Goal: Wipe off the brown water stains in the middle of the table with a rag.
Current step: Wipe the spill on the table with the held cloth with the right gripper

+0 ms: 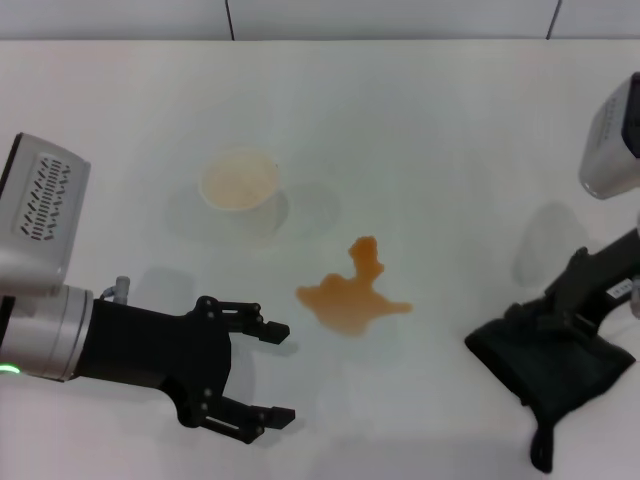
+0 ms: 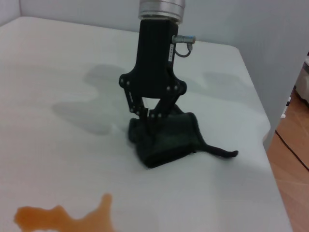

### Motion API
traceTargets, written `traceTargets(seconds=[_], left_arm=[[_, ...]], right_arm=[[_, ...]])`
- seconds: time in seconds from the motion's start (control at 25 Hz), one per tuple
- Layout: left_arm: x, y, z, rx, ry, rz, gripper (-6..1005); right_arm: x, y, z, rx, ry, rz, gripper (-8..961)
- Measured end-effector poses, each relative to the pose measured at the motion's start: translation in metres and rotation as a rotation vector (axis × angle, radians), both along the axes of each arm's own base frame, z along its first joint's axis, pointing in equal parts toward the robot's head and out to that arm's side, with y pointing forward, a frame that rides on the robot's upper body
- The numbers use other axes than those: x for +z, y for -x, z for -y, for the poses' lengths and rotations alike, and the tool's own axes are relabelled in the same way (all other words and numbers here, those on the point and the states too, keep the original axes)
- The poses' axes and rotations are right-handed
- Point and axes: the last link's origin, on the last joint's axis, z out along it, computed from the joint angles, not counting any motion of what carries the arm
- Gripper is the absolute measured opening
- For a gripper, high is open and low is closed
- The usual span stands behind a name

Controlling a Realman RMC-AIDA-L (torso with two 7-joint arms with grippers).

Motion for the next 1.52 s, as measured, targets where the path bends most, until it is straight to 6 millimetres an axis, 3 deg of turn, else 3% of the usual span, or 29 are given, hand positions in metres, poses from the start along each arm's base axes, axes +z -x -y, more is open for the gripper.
traceTargets(seconds=[0.4,1.0,1.52], left_arm=[[-0.005,-0.003,0.003,-0.018,0.019,0.001,879],[-0.003,0.0,0.006,-0.005,0.009,0.018,879],[0.013,0.011,0.007,0.027,-0.083,0.035,880]], right_arm=[[-0.009,0.026,-0.023,0.122,-0.033,0.003,87],[-0.045,0.078,-0.074,0.285,-0.145,-0.026,87],[-0.077,0.091,-0.054,0.314,-0.047,-0.074,86]])
